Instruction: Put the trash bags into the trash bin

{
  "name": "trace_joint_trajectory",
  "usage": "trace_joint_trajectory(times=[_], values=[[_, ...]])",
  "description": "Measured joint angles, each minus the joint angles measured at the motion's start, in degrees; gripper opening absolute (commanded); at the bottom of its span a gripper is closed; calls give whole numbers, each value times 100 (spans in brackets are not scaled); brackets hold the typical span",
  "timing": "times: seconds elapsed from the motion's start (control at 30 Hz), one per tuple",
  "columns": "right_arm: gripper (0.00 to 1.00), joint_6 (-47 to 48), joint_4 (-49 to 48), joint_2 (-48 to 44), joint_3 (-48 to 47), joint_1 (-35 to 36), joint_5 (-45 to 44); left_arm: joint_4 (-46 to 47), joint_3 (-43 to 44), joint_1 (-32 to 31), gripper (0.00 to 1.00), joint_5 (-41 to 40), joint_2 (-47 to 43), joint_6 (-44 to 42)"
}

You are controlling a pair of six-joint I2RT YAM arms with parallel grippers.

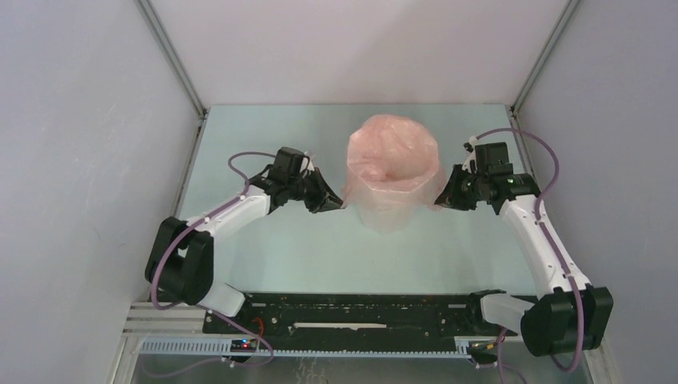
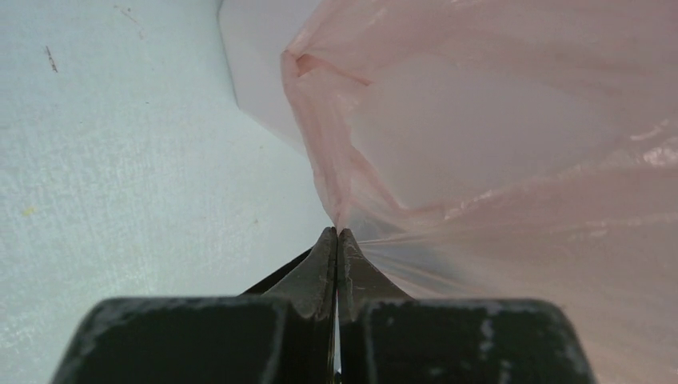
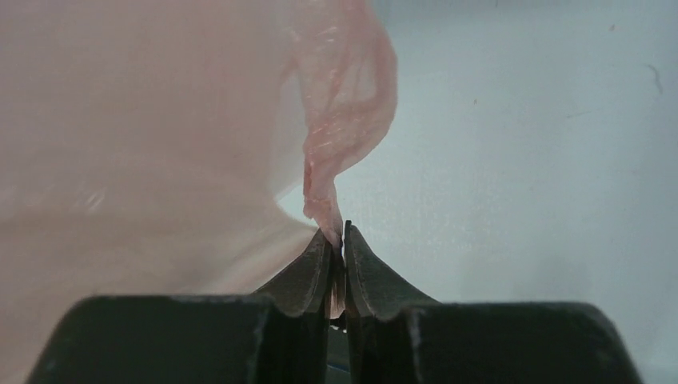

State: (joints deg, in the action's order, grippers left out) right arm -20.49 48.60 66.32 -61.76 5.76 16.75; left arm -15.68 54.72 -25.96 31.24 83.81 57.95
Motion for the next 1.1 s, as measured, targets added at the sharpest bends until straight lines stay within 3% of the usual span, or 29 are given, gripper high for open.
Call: trace_joint_trajectory(times=[0.13,0.5,0.57,0.7,0.77,0.9,1.1], values=[[30,0,-337,203,415,28,44,-87,0,-68,0,-22,251,-142],[33,133,-789,564,614,37,94,-319,0,-96,0,-122,380,-511],[42,186,-815,758,632,50,94,-365,0,-116,0,-138,468,-595],[71,299,-457,835,612,66,-170,-511,0,-146,0,-175,590,-702],[76,350,-173,651,549,61,-367,-549,2,-157,1,-177,581,-715],[76,411,566,-61,52,-13,-754,-671,15,-168,4,-214,555,-815],[80,415,1263,-520,-1906,68,-1224,-1014,173,-168,3,-256,516,-1091]])
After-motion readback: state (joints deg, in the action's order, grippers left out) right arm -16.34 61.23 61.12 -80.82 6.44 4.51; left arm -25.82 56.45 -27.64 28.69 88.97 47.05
